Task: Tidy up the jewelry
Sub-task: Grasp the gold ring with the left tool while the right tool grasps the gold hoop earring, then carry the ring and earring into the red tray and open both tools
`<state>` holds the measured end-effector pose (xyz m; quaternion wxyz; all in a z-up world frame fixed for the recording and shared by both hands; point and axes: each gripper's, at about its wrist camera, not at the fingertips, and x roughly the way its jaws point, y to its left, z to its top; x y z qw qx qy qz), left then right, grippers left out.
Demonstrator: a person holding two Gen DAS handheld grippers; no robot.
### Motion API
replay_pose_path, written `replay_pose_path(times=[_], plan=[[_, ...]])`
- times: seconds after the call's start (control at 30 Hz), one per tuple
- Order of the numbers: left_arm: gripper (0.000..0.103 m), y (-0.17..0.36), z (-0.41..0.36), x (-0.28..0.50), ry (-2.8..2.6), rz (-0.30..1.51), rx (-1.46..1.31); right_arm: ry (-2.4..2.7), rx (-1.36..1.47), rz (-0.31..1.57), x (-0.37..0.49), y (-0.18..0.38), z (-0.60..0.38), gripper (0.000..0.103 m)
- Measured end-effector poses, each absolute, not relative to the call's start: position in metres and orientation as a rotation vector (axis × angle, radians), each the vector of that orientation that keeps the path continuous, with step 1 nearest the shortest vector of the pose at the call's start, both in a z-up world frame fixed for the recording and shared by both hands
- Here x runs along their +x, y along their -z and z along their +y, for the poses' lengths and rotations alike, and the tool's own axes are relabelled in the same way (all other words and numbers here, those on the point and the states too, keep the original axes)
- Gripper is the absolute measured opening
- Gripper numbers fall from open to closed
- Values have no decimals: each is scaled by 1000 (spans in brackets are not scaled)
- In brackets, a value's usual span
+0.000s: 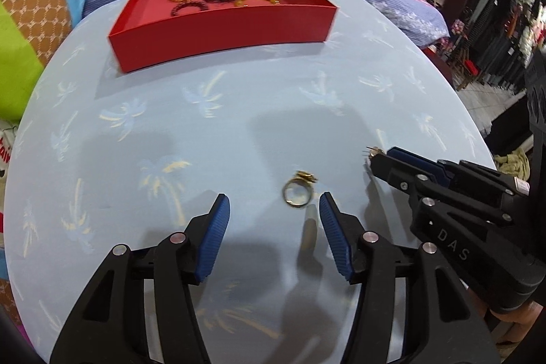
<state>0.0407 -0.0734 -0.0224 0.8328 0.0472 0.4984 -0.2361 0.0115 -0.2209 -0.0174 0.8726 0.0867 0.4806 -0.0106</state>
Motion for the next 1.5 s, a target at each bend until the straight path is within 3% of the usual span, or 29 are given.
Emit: replay_pose_path(times=[0.2,0.6,1.07,1.5], plan=[[51,26,-89,43,528,1045,119,46,193,1000,9,16,-230,15],[20,27,-90,44,541,1036,125,42,201,996,9,16,-230,15],[19,11,-82,56,528,1033,81,-1,199,948,23,-4,-222,15],[19,-38,-69,147,446,912,36,-77,141,808,115,-56,-203,15]])
